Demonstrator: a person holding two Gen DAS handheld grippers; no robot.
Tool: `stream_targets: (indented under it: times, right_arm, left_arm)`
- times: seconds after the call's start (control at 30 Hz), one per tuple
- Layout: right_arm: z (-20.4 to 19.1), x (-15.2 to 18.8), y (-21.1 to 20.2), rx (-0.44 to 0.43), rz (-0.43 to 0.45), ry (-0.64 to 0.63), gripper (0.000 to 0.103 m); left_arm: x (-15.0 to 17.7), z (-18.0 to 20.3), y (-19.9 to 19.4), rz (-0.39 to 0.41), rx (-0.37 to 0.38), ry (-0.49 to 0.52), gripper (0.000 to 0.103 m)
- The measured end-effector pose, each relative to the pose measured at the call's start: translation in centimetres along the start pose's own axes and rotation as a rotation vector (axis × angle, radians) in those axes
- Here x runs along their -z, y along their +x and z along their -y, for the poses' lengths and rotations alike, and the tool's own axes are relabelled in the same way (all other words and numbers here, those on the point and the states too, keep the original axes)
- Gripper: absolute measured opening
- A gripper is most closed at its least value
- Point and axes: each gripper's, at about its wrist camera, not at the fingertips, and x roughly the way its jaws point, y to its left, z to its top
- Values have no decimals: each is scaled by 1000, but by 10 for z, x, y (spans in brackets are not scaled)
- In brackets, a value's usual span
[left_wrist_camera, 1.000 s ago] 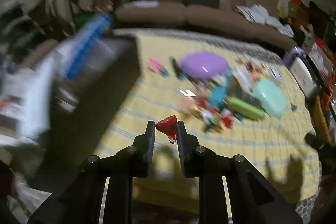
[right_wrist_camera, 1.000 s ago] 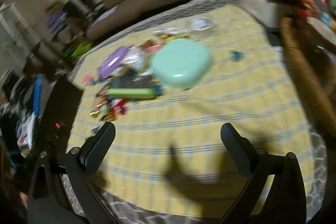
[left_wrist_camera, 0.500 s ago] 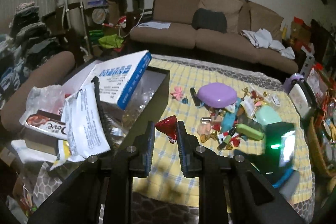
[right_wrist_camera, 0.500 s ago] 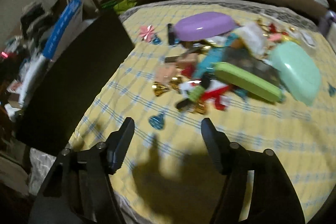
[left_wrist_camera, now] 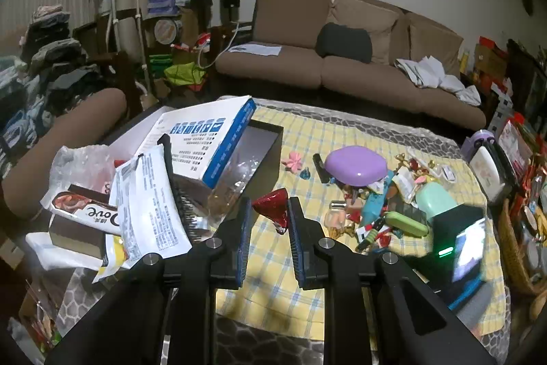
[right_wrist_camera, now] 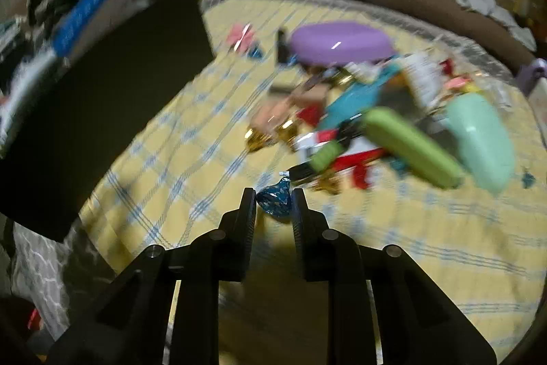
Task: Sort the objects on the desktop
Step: 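Carry the red item in the left tool while the right tool carries a blue candy, then open the left tool over the black box while the right tool releases the blue candy there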
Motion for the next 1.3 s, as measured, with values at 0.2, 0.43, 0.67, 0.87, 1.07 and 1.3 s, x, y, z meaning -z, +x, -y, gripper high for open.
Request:
stream_targets:
  times: [0.2,0.43,0.67,0.87,1.07,1.3]
  right_arm:
    - [27,-23,-69,40,144,60,20]
    - [7,-60,-142,33,298,29,20]
    - [-63,-99,-163,-75,369,-45,20]
    - [-130,-125,-147,-226,329,-102,19]
    - [-201,-138,-114,-358,299,-130,19]
    - [-235,-126,-68,-377,181,-192,19]
  left_arm:
    - [-8,-8,-14,44,-4,20,20]
    - [-31,-67,-49,150,-90,-56,20]
    - [-72,-146,-65,217,-138,-198,20]
    - [-62,-184,-37,120,-91,-277,20]
    - [-51,-203,-2,32,-38,-299,20]
    - [-40,-203,20,-34,-26,-306,20]
